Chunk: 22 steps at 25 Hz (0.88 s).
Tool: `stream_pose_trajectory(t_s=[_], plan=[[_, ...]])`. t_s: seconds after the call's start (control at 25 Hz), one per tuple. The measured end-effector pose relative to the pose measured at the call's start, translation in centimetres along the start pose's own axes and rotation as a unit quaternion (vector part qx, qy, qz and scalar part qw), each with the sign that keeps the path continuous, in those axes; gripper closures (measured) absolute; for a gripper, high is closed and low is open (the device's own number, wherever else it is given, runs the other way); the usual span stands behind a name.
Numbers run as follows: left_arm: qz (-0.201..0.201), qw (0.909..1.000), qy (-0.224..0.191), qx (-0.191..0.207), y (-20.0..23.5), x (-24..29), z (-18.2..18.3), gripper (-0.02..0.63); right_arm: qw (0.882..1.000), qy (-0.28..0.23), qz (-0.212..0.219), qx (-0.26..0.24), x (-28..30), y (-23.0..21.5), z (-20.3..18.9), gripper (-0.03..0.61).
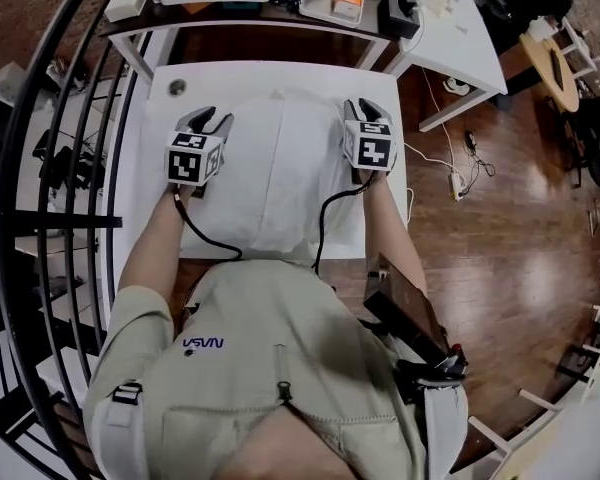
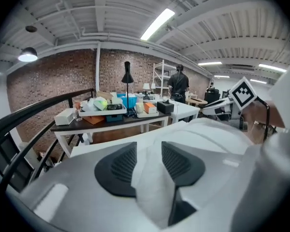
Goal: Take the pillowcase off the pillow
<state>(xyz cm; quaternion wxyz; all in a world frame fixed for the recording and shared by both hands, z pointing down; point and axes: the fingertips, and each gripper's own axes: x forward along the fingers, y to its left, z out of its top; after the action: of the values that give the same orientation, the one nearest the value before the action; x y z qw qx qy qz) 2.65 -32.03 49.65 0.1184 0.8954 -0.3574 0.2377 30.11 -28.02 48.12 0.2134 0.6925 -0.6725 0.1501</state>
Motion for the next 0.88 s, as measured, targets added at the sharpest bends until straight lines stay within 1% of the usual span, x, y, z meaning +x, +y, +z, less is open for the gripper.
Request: stream_pose_trajectory(t_s=[0.08, 0.16, 0.24, 0.36, 0.44, 0.52, 0.64, 0.72, 0.8, 0.88], plan=[[-0.003, 0.9996, -0.029, -0.005, -1.0, -2.1, 1.2, 0.408, 0.999, -0.046, 0.007, 0.001, -2.5, 0.5, 2.3, 0.476], [-0.018, 0.9989, -0.042, 0.000, -3.4, -4.6, 1.2, 0.387, 0.996, -0.081, 0.021, 0.004, -5.3, 1.5, 3.6, 0.476], [-0.029, 0.9986, -0.042, 0.014, -6.4, -7.1, 0.1, 0.364, 0.994, -0.103, 0.036, 0.007, -7.8, 2.7, 3.7, 0.472], [-0.031, 0.9983, -0.033, 0.038, -10.1, -9.5, -2.5, 0.325, 0.992, -0.115, 0.057, 0.007, -10.2, 4.9, 2.3, 0.457], [-0.031, 0.9982, -0.025, 0.046, -11.5, -10.3, -4.7, 0.312, 0.991, -0.116, 0.067, 0.010, -11.2, 6.7, 0.8, 0.455], [-0.037, 0.9984, -0.014, 0.040, -12.4, -11.1, -6.9, 0.307, 0.991, -0.111, 0.077, 0.021, -12.3, 8.7, -1.1, 0.446], [-0.042, 0.9986, 0.010, 0.030, -12.8, -11.8, -9.9, 0.305, 0.991, -0.092, 0.091, 0.029, -14.4, 11.4, -4.5, 0.438], [-0.042, 0.9984, 0.020, 0.031, -12.9, -11.7, -11.2, 0.305, 0.992, -0.073, 0.097, 0.030, -15.4, 12.6, -6.7, 0.426], [-0.045, 0.9977, 0.024, 0.044, -13.4, -11.5, -12.2, 0.304, 0.993, -0.052, 0.097, 0.031, -16.3, 13.6, -9.0, 0.407], [-0.050, 0.9962, 0.026, 0.066, -14.1, -11.7, -13.0, 0.293, 0.995, -0.029, 0.094, 0.033, -17.5, 15.1, -11.5, 0.395]])
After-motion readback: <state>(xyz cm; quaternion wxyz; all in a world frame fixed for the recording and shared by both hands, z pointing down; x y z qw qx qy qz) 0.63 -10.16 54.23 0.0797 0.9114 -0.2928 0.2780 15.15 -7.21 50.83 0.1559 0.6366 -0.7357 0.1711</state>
